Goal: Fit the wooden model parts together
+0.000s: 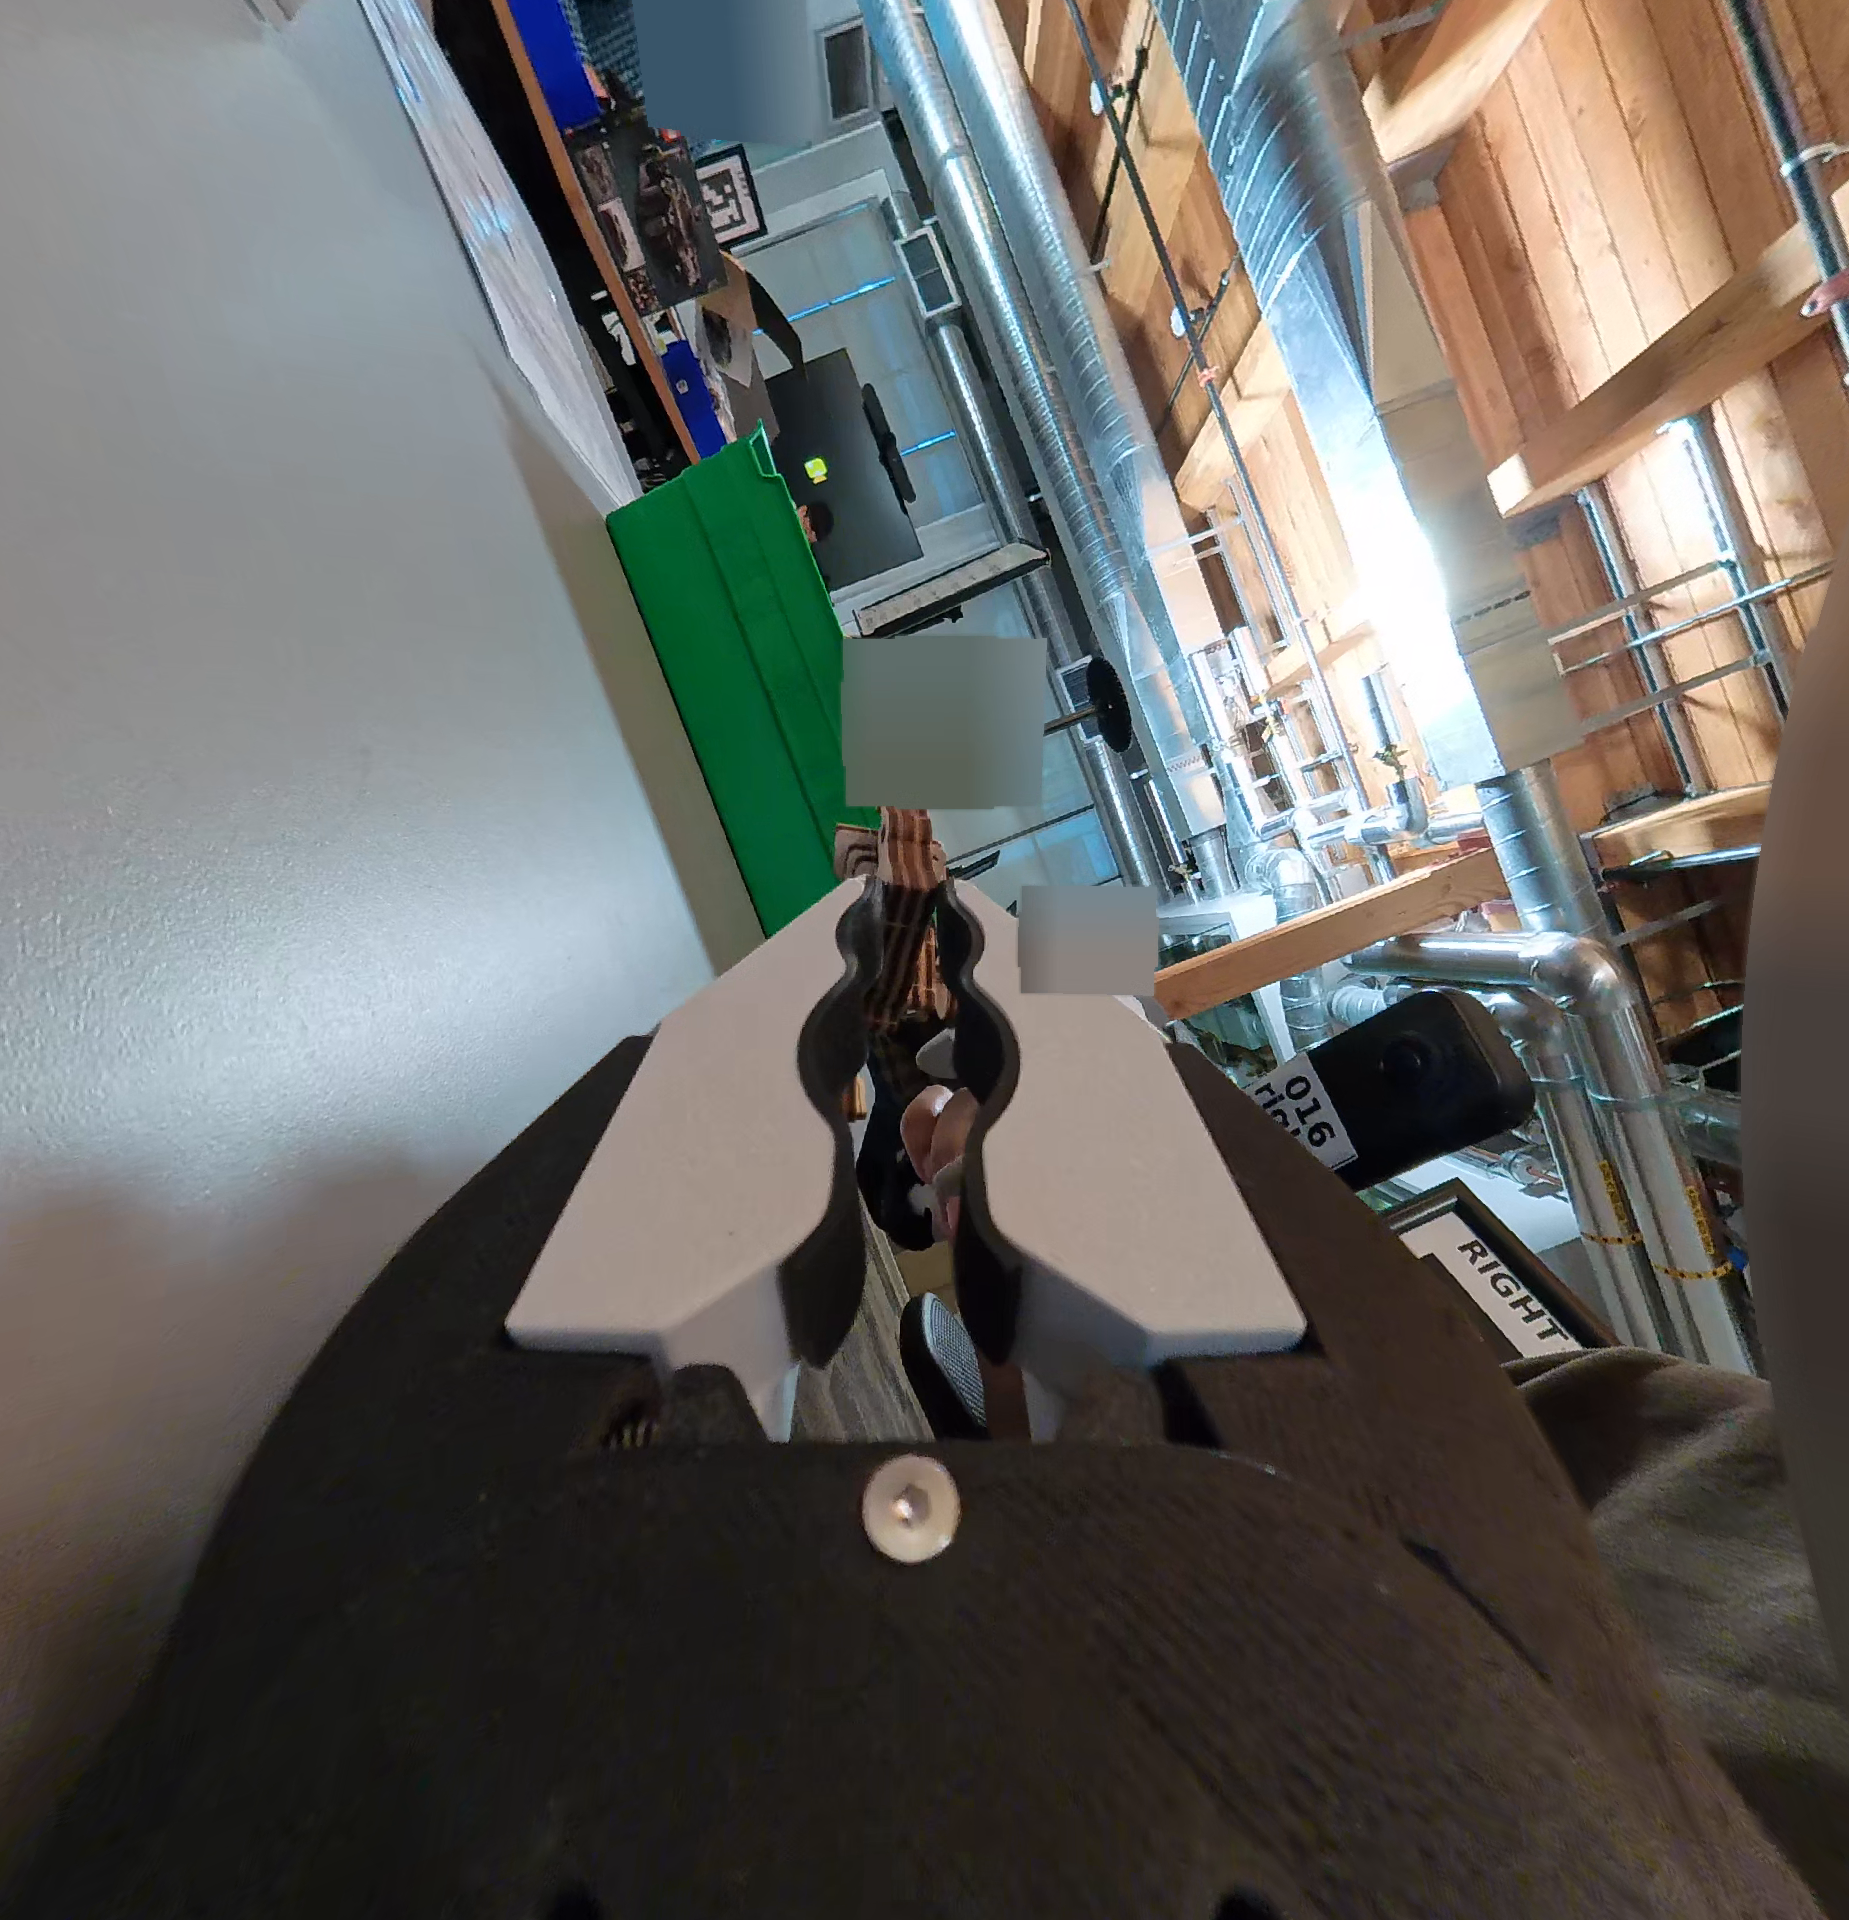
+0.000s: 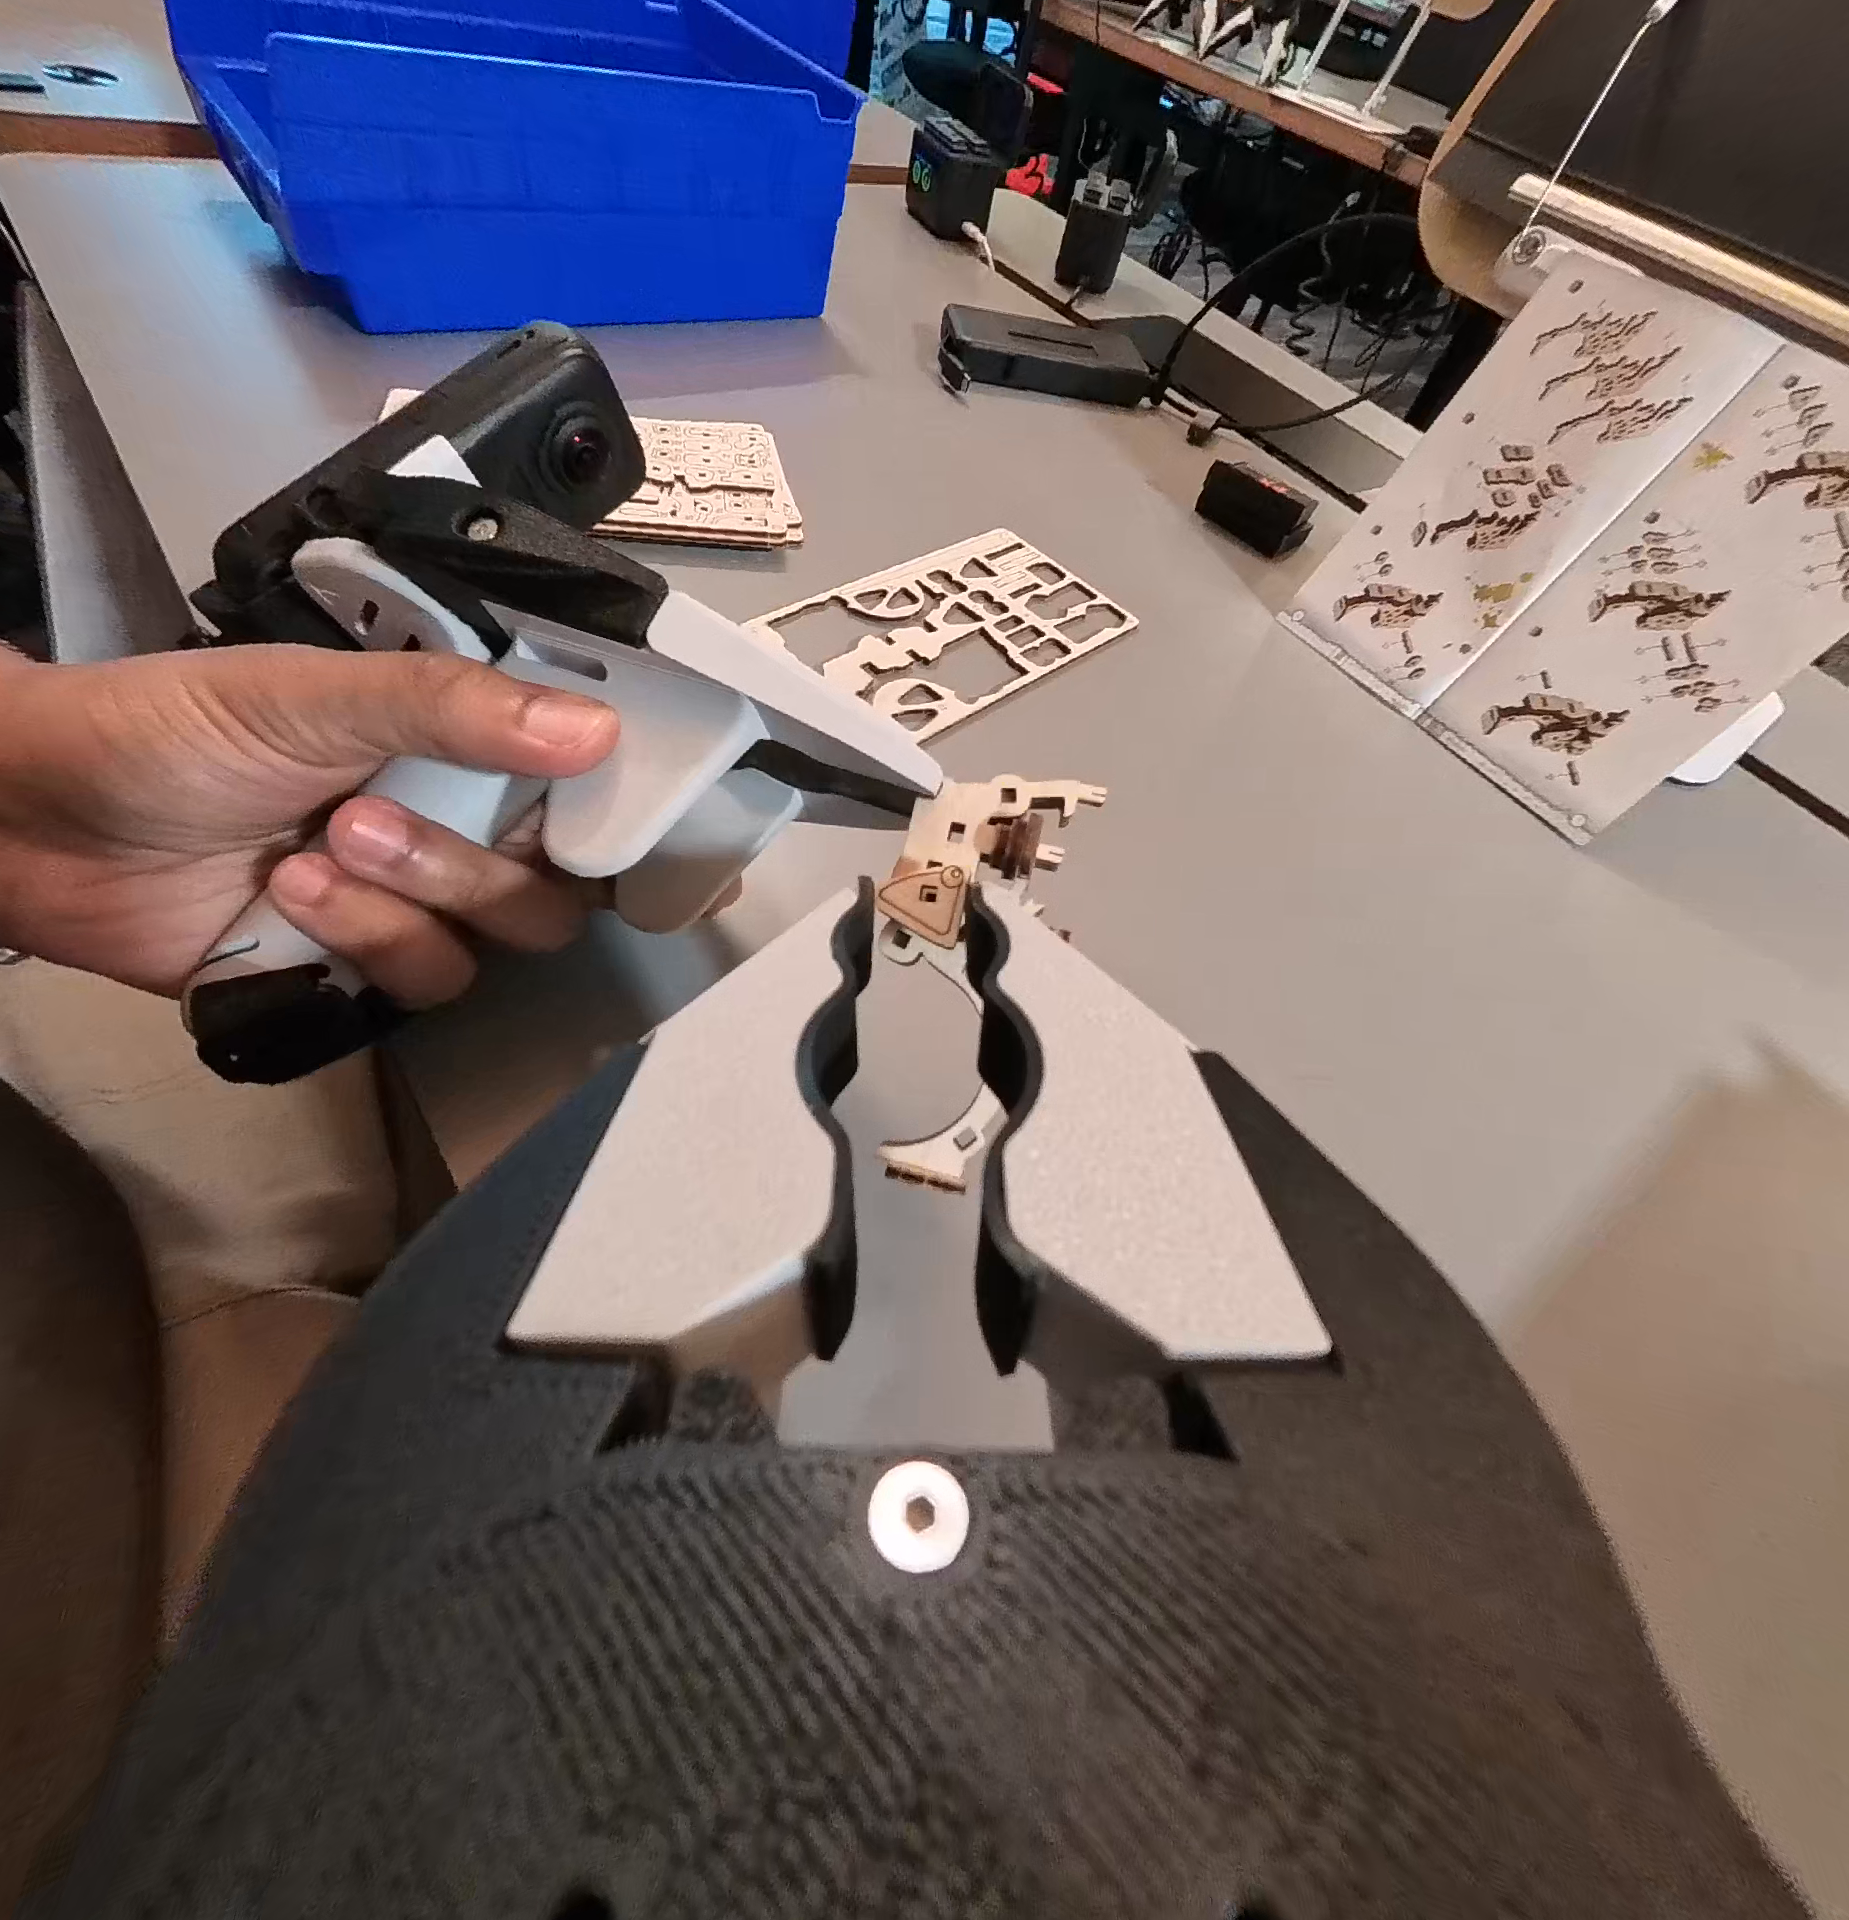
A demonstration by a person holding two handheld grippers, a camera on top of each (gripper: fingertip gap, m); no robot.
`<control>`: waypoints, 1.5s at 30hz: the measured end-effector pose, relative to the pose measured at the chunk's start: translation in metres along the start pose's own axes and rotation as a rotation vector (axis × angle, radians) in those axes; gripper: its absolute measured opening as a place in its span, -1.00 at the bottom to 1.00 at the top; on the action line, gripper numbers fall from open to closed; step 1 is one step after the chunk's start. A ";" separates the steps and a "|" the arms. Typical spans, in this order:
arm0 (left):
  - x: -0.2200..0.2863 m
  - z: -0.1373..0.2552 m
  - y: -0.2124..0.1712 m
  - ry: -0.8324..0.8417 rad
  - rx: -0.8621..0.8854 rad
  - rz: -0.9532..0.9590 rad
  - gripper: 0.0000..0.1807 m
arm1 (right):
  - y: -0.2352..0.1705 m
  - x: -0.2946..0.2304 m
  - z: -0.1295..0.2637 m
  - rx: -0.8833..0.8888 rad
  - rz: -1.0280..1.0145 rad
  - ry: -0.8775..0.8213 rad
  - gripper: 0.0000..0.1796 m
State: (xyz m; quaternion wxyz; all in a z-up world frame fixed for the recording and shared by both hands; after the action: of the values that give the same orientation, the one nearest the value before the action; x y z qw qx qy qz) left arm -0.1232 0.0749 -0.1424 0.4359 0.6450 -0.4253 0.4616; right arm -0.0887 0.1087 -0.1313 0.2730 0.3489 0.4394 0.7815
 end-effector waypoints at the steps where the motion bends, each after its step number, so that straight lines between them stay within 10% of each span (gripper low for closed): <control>1: 0.000 0.000 0.000 0.000 -0.001 -0.001 -0.93 | 0.000 0.000 0.000 0.001 -0.005 0.003 -0.82; 34: 0.001 0.002 0.006 -0.024 0.015 0.025 -0.94 | 0.012 0.009 0.014 0.103 -0.065 -0.024 -0.61; 39: 0.007 0.007 0.018 -0.089 0.067 0.036 -0.93 | 0.007 0.037 0.029 0.214 -0.348 -0.082 -0.28; 45: 0.016 0.010 0.028 -0.127 0.120 0.031 -0.94 | -0.018 0.013 0.000 0.256 -0.972 0.231 -0.14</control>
State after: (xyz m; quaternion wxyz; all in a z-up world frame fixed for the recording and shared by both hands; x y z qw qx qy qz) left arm -0.1444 0.0552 -0.1242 0.3616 0.6910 -0.4337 0.4512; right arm -0.0945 0.1266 -0.1432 0.5094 0.0467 0.6703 0.5376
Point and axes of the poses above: each gripper's, where its closed fingertips meet, z back along the fingers, y out of its top, x = y × z across the jaws, the point moved 2 cm from there along z, back along the fingers, and after that the axes turned 8 degrees about z, right-handed, at the moved point
